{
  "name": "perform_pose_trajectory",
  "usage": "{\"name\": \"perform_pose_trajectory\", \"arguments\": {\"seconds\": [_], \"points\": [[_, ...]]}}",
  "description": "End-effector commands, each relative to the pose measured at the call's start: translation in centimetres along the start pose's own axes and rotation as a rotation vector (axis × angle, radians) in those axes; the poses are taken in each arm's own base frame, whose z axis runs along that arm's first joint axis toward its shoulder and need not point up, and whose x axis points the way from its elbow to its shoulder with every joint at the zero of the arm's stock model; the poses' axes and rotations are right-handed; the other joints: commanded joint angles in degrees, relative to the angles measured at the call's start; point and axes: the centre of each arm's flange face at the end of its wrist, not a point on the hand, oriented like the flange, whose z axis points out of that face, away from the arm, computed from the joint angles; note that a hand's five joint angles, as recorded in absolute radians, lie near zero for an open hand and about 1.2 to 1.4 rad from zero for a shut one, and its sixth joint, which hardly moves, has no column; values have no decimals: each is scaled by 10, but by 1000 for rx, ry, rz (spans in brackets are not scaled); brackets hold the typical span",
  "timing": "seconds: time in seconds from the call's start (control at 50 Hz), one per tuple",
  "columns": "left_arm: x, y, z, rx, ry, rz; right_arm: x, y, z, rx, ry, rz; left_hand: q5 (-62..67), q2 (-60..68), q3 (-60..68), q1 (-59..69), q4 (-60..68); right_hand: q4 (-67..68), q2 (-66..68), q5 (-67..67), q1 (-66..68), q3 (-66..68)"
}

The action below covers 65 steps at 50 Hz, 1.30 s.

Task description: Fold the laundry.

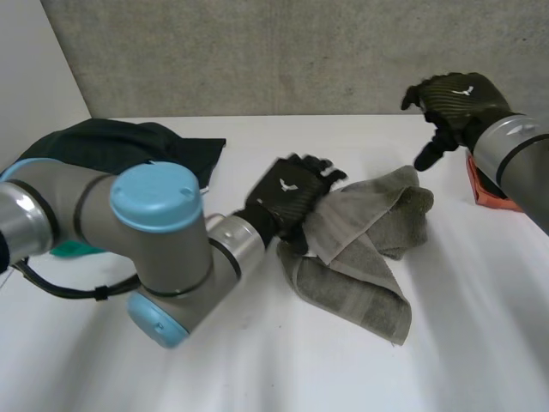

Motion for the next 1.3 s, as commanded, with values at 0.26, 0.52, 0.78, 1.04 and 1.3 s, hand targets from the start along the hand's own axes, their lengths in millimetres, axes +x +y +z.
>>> {"name": "perform_pose_trajectory", "arguments": {"seconds": [0.26, 0.52, 0.78, 1.04, 1.3], "points": [[8, 32, 42, -81, -91, 157, 37, 65, 7, -159, 20, -72, 283, 294, 293, 295, 296, -114, -118, -100, -122, -123], [-3, -5, 20, -48, -120, 157, 74, 90, 55, -75, -87, -3, 668, 679, 678, 681, 682, -163, -167, -149, -171, -172], [-16, -62, -49, 17, -151, 173, 46, 125, 95, -51, -398, 37, 668, 679, 678, 681, 682, -156, -160, -142, -164, -165], [-49, -65, -56, 19, -237, 175, -18, 145, 97, -72, -517, -141, 668, 679, 678, 681, 682, 481, 477, 495, 473, 472], [-132, -158, -40, 438, -499, 291, 32, 3, 114, 360, -87, -81, 668, 679, 678, 681, 682, 537, 533, 551, 529, 528]]}}
